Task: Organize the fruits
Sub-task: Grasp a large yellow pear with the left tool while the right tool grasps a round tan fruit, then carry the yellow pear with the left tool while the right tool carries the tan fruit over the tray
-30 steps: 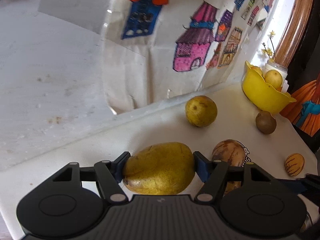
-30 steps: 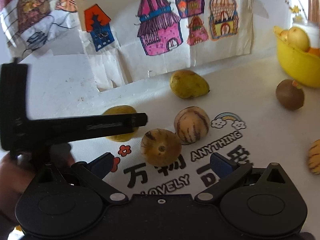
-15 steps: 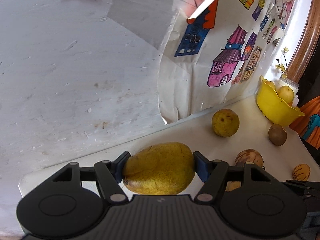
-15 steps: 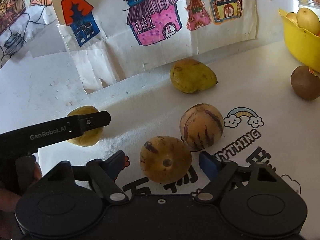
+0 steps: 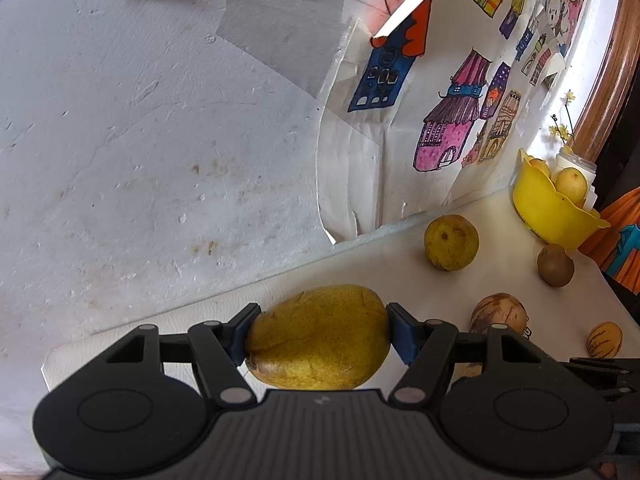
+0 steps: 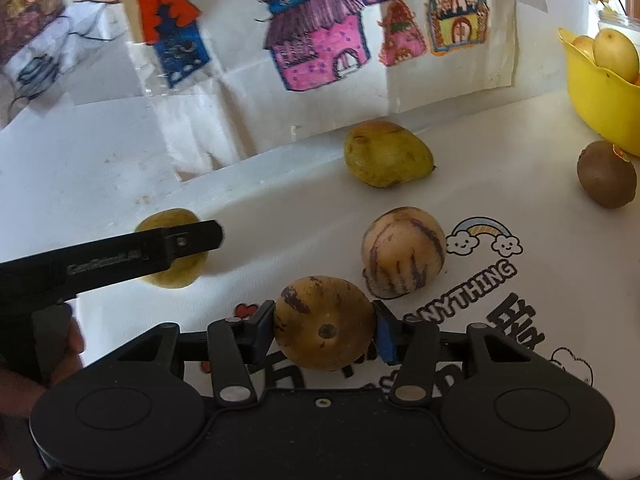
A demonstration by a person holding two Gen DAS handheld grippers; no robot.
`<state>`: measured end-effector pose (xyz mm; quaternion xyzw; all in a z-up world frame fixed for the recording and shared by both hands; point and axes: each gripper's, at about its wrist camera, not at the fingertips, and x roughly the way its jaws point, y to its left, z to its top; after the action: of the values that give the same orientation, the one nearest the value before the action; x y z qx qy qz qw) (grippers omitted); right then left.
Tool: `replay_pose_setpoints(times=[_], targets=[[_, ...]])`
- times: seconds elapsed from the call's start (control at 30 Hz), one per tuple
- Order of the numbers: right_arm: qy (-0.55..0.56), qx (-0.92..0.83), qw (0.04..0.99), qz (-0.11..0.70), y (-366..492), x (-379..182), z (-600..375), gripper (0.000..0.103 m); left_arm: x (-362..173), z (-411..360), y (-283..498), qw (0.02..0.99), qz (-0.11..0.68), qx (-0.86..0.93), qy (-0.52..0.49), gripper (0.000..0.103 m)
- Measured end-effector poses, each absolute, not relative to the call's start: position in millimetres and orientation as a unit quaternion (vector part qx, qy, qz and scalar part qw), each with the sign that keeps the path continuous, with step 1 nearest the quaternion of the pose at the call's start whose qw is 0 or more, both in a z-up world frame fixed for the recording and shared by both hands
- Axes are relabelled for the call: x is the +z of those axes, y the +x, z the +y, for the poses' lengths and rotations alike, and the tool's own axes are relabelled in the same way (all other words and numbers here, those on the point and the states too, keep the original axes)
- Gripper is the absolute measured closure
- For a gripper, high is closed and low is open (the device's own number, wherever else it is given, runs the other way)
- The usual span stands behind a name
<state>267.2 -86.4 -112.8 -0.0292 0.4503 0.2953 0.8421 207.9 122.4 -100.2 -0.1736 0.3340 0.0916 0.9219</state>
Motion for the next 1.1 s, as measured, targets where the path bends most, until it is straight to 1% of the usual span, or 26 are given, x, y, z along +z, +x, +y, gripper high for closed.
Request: replay_pose_setpoints(times=[0.27, 0.7, 1.1], targets=[[-0.033, 0.295, 0.854, 0.427, 246, -85, -100, 0.051, -91, 110, 201, 0.926, 0.328, 0.077, -0.171, 0.032], [-0.02, 0.278, 0.881, 0.382, 195, -29, -145, 0.051, -52, 76, 166, 0.94, 0.304, 0.042, -0.151, 0.032], [-0.005, 0.25, 0.904, 0.347, 146, 6, -187, 0.051, -23, 41, 136, 0.949, 0.286, 0.009, -0.13, 0.032]])
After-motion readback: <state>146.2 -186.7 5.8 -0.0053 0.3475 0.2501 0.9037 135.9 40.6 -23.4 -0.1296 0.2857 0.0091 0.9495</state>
